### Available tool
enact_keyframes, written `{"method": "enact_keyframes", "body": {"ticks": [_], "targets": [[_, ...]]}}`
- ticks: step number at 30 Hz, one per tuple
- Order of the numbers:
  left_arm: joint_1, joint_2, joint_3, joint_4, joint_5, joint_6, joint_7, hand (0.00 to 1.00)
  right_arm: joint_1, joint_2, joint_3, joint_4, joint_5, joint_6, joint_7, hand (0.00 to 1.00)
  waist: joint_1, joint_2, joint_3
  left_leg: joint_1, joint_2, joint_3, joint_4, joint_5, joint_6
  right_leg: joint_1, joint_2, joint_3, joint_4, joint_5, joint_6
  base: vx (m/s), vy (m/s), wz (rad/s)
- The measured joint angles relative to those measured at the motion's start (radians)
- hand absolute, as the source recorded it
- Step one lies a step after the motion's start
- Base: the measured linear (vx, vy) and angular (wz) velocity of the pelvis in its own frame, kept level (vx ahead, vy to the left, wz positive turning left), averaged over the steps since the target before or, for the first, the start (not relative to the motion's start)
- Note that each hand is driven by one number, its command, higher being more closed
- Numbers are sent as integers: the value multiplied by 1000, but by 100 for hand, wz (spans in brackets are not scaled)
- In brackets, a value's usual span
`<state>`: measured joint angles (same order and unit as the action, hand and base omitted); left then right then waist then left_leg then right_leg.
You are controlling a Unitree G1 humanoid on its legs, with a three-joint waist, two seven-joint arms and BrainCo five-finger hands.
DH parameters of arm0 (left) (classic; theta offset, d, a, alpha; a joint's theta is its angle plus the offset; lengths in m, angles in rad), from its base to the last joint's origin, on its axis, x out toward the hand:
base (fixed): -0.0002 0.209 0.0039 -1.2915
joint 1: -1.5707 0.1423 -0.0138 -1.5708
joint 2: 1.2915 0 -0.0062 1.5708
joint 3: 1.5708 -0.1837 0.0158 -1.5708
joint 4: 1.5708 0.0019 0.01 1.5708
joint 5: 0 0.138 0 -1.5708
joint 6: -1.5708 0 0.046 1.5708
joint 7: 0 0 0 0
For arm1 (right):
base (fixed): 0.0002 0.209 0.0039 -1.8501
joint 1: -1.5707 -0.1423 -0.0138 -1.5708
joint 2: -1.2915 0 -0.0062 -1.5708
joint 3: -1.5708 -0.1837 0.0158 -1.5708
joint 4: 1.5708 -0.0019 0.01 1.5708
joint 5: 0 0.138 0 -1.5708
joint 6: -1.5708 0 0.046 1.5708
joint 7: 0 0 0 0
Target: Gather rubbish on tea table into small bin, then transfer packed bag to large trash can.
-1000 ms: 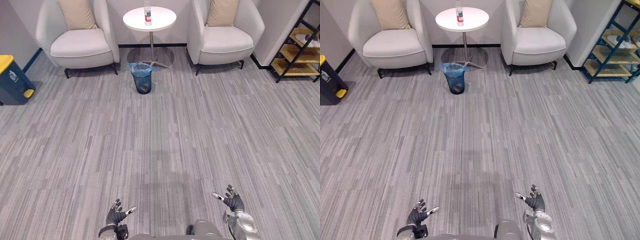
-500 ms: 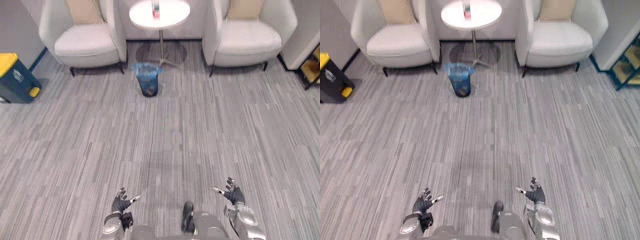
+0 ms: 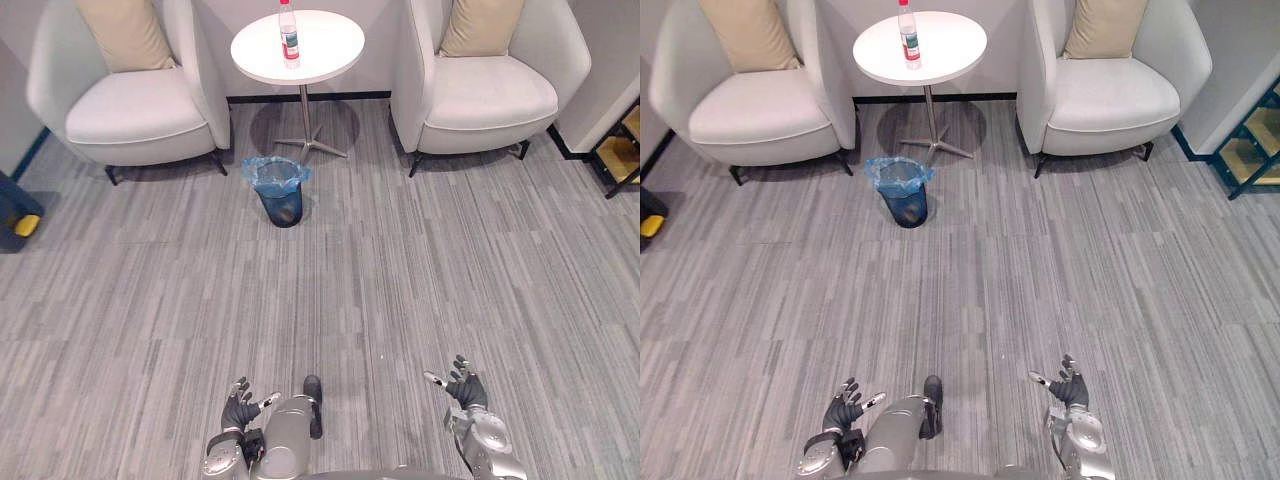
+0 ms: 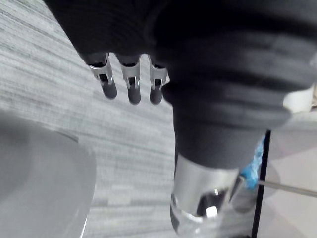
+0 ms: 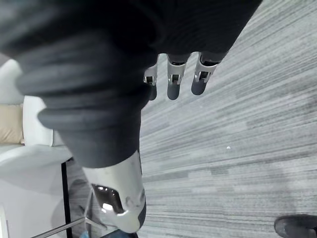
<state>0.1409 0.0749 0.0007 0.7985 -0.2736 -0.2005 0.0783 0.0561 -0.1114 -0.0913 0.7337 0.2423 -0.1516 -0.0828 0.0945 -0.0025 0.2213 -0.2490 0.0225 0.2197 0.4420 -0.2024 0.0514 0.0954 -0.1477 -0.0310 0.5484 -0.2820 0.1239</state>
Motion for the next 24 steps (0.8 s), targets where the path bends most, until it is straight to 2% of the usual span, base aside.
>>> {"method": "enact_keyframes", "body": {"ticks": [1, 2, 3, 4, 5, 6, 7, 8, 9, 10, 11, 12, 13, 14, 15, 16, 17, 18, 19, 20, 21, 23, 24], "targets": [[0, 2, -1, 6, 0, 0, 1, 0, -3, -1, 12, 3, 0, 0, 0, 0, -2, -3, 0, 35, -14, 6, -12, -16, 5, -39, -17, 12, 113, 18, 48, 514, 209, -22], [-1, 9, -10, 15, -1, 0, 8, 0, -11, 0, 28, 20, -1, 0, 2, 0, -15, -4, 0, 108, -34, 6, -38, -38, 18, -97, -39, -2, 290, 20, 52, 514, 159, -2], [2, 12, -11, 17, -3, 0, 12, 0, -13, 3, 39, 33, -2, 1, 6, 0, -29, 1, -1, 185, -44, 6, -74, -55, 25, -144, -53, -46, 390, 4, 20, 515, 139, 4], [2, 12, -11, 17, -3, 0, 13, 0, -8, 4, 44, 35, -4, 1, 9, 0, -29, 4, -4, 218, -45, 6, -94, -60, 26, -174, -57, -73, 410, -9, -2, 524, 98, 8], [-4, 17, -11, 17, -10, -1, 14, 0, -8, 3, 61, 39, -9, 2, 16, 0, -30, 10, -6, 277, -44, 1, -133, -61, 28, -230, -55, -124, 396, -33, -41, 512, 48, 9], [-10, 23, -11, 16, -16, -2, 14, 0, -13, 4, 64, 39, -10, 2, 23, 0, -39, 14, -5, 320, -37, -7, -160, -61, 28, -290, -37, -159, 335, -46, -61, 513, 23, 18], [-11, 25, -10, 17, -19, -2, 14, 0, -16, 3, 63, 39, -10, 2, 23, 0, -50, 18, -3, 335, -29, -16, -168, -61, 28, -316, -24, -169, 290, -46, -63, 489, -26, 36], [-9, 27, -9, 18, -22, -2, 15, 0, -20, -1, 61, 39, -10, 2, 22, 0, -66, 27, 2, 365, -11, -30, -178, -61, 27, -360, 4, -179, 175, -40, -69, 484, -56, 44], [-7, 25, -9, 19, -24, -2, 15, 0, -21, -9, 61, 39, -9, 2, 22, 0, -75, 37, 7, 403, 8, -36, -200, -59, 7, -386, 31, -180, 18, -1, -76, 482, -67, 45], [-4, 26, -9, 19, -24, -2, 16, 0, -19, -10, 61, 39, -9, 2, 21, 0, -79, 37, 5, 420, 12, -41, -211, -58, -19, -388, 47, -183, -72, 44, -78, 497, -86, 33], [1, 33, -8, 21, -24, -3, 16, 0, -12, -9, 62, 38, -10, 2, 21, 0, -77, 18, -4, 455, 0, -56, -235, -65, -48, -393, 55, -181, -236, 200, -103, 647, -171, 40], [15, 43, -4, 36, -25, -4, 16, 0, 8, -3, 62, 38, -10, 2, 21, 0, -78, -20, -22, 495, -18, -90, -236, -93, -87, -402, 50, -157, -267, 393, -158, 654, -193, 43], [5, 25, 2, 65, -25, 0, 16, 0, 12, -13, 61, 46, -10, 3, 21, 0, -80, 4, -21, 513, -7, -108, -234, -107, -96, -408, 51, -163, -212, 353, -158, 637, -206, 39], [11, 4, 8, 71, -25, -1, 17, 0, 11, -29, 60, 56, -9, 5, 20, 0, -80, 40, -45, 501, 41, -132, -207, -93, -119, -407, 75, -188, -186, 317, -175, 396, -148, 27], [12, -1, 8, 71, -25, -3, 17, 0, 12, -30, 59, 51, -9, 3, 20, 0, -83, 47, -55, 486, 48, -143, -179, -91, -123, -399, 82, -197, -200, 287, -164, 580, -246, 23], [-4, -18, 11, 73, -25, -2, 16, 0, 9, -37, 58, 52, -9, 3, 20, 0, -81, 81, -53, 411, 91, -168, -15, -80, -137, -362, 121, -223, -230, 259, -179, 482, -238, 27], [-11, -22, 11, 73, -25, -2, 16, 0, 10, -36, 59, 53, -9, 3, 20, 0, -81, 89, -48, 371, 112, -180, 82, -56, -157, -331, 135, -237, -253, 254, -185, 577, -258, 36], [-14, -26, 11, 70, -24, -1, 16, 0, 15, -33, 67, 52, -9, 4, 20, 0, -80, 93, -39, 293, 150, -190, 292, 49, -161, -245, 161, -254, -316, 249, -194, 465, -184, 37], [-4, -25, 11, 60, -24, -1, 15, 0, 26, -29, 80, 51, -8, 3, 19, 0, -74, 79, -23, 230, 202, -159, 484, 38, -147, -146, 183, -260, -381, 241, -206, 371, -138, 27], [-1, -24, 11, 54, -24, -1, 14, 0, 28, -25, 80, 49, -8, 3, 18, 0, -73, 80, -21, 205, 222, -134, 557, 25, -126, -104, 189, -261, -403, 235, -212, 410, -151, 6], [0, -24, 10, 52, -23, 0, 13, 0, 27, -22, 79, 43, -7, 0, 15, 0, -59, 60, -13, 143, 232, -108, 628, 6, -97, -42, 193, -255, -434, 214, -224, 294, -109, -8], [0, -25, 8, 33, -21, 1, 13, 0, 18, -16, 68, 35, -4, 0, 5, 0, -49, 57, -10, 41, 218, -92, 588, -18, -94, 11, 193, -241, -467, 201, -219, 373, -86, -18], [-2, -25, 9, 21, -20, 1, 13, 0, 6, -16, 53, 35, 3, 1, -3, 0, -42, 57, -4, -17, 203, -81, 491, -36, -93, 32, 190, -235, -479, 202, -208, 342, -6, -19]]}}
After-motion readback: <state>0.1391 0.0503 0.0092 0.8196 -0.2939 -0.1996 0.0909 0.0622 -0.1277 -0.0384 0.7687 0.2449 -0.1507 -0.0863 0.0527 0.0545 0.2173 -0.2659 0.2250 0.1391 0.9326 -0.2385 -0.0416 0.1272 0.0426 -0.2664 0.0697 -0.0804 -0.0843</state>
